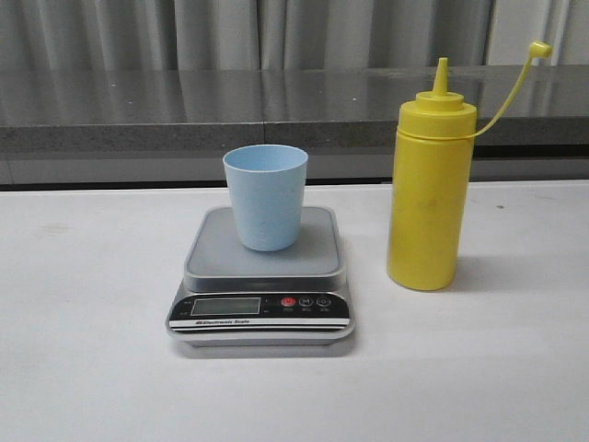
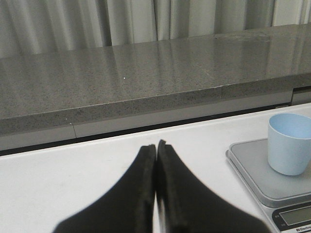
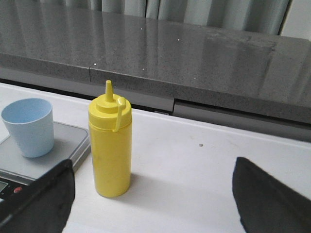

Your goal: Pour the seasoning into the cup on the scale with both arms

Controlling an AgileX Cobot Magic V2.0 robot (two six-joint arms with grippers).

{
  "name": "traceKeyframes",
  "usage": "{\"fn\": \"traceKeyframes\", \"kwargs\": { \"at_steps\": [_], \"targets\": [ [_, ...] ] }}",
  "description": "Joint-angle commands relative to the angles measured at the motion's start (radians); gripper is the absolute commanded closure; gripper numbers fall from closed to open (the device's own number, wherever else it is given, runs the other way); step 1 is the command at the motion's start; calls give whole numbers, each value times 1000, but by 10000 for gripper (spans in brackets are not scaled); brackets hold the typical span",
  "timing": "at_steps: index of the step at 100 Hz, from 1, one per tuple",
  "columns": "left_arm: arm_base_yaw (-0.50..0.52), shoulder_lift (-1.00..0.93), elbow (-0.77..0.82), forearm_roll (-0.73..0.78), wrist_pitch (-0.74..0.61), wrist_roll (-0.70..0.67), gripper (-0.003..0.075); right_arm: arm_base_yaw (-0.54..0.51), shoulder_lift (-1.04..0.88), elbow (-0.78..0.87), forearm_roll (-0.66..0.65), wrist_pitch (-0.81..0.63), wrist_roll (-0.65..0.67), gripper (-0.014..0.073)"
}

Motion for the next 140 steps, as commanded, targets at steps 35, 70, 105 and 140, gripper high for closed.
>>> {"fn": "traceKeyframes", "kwargs": {
  "at_steps": [35, 70, 105, 140],
  "targets": [
    [4, 8, -31, -1, -77, -3, 740, -8, -113, 29, 3, -96, -7, -48],
    [4, 8, -31, -1, -77, -3, 740, -8, -113, 29, 3, -96, -7, 618],
    [4, 8, -31, -1, -77, -3, 740, -8, -113, 29, 4, -96, -7, 662],
    [4, 8, -31, -1, -77, -3, 740, -8, -113, 29, 4, -95, -7, 662]
  ]
}}
